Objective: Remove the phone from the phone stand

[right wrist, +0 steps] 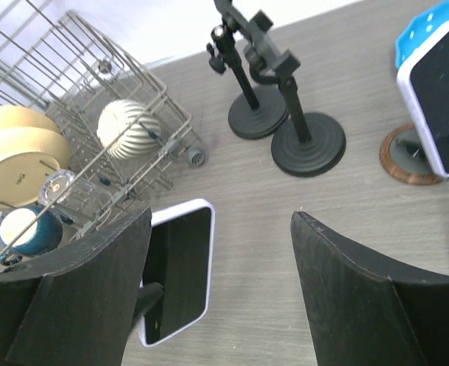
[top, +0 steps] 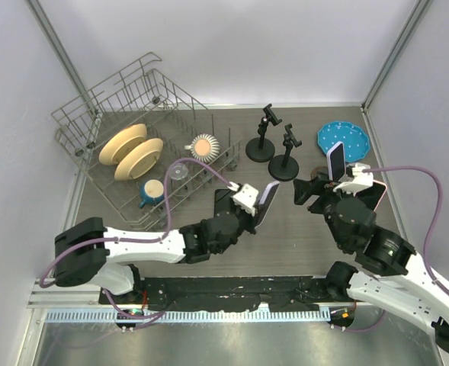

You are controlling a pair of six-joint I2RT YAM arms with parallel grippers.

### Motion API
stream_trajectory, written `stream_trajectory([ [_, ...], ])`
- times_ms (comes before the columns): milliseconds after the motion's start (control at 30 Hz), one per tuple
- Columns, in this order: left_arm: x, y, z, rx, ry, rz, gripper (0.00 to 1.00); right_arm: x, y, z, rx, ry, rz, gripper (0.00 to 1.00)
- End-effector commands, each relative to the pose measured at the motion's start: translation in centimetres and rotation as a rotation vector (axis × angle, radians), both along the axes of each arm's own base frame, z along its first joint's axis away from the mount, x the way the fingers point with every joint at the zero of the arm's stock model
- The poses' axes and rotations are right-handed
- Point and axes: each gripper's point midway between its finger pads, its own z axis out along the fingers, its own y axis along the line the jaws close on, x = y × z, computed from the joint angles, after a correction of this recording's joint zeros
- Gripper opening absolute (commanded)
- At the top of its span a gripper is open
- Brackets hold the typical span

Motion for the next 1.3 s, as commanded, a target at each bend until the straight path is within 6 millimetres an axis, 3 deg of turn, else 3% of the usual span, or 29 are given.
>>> stream_trajectory([
  [0, 0.4, 0.7, 2.3, -0.245, 0.223, 0.01, 0.0, -0.8, -2.5, 4.1, -0.019, -0.117, -0.022, 0.79],
  [133, 1.8, 1.9, 1.4, -0.321, 0.351, 0.07, 0.0, -1.9, -5.0, 4.9, -0.048, -0.173, -0.052, 0.79],
  [267, 3.1, 2.4, 0.0, -0.334, 0.406, 0.135, 0.0, -2.5, -6.3, 4.3, -0.056, -0.203, -0.069, 0.79],
  [400, 4.2, 2.4, -1.8, -0.344, 0.45, 0.185, 0.0, -2.6, -6.4, 3.0, -0.059, -0.224, -0.059, 0.79],
  [633, 7.2, 2.2, -4.9, -0.391, 0.536, 0.246, 0.0, -3.1, -8.0, 3.0, -0.047, -0.255, -0.104, 0.79],
  [933, 10.5, 2.5, -6.7, -0.428, 0.564, 0.302, 0.0, -2.7, -7.5, 2.3, -0.087, -0.223, -0.098, 0.79],
  [1167, 10.6, 2.7, -8.6, -0.444, 0.603, 0.312, 0.0, -2.6, -7.3, 2.1, -0.101, -0.213, -0.093, 0.79],
  [1267, 10.4, 2.8, -8.9, -0.437, 0.612, 0.311, 0.07, -2.6, -7.4, 2.2, -0.101, -0.214, -0.098, 0.79],
])
